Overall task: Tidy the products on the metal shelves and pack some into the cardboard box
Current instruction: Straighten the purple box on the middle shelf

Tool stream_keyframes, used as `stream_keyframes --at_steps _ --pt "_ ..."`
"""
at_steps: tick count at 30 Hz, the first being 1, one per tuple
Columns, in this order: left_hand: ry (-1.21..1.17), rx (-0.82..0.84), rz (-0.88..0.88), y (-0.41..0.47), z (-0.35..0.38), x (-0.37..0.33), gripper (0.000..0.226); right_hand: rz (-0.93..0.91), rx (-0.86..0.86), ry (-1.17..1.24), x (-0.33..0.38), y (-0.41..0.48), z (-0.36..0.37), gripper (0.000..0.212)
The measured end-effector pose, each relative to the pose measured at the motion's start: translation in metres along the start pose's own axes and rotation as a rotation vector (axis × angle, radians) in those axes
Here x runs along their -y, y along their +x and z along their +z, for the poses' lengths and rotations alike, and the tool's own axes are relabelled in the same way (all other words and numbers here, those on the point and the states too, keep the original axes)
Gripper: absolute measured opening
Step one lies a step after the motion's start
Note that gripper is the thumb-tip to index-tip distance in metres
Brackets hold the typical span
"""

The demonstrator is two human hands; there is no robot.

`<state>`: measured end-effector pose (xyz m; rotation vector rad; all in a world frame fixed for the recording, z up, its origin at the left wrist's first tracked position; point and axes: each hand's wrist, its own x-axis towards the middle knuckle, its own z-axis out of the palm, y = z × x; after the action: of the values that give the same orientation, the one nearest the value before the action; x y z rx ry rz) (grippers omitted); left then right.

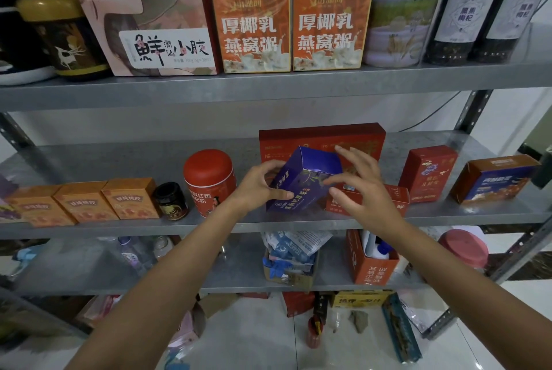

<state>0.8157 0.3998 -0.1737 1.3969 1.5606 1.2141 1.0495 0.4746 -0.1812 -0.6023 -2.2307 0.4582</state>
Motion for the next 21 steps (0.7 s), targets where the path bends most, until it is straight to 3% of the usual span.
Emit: stream_keyframes --at_steps 10,12,16,21 --pt "0.071 0.045 0.043 -0.001 0.002 -0.001 0.06 0.074 -0.295 -0.106 0.015 0.012 0.004 0.034" --pt "0.073 0.047 0.05 -0.002 0.0 0.001 0.061 0.055 -0.234 -0.141 0.017 0.015 -0.001 0.035" --pt "0.084 0.078 0.051 -0.002 -0.001 0.002 0.063 0.025 0.034 -0.25 0.021 0.02 -0.003 0.075" --pt "0.078 0.079 0.078 0.0 -0.004 0.004 0.062 -0.05 0.049 -0.281 0.02 0.024 0.004 0.059"
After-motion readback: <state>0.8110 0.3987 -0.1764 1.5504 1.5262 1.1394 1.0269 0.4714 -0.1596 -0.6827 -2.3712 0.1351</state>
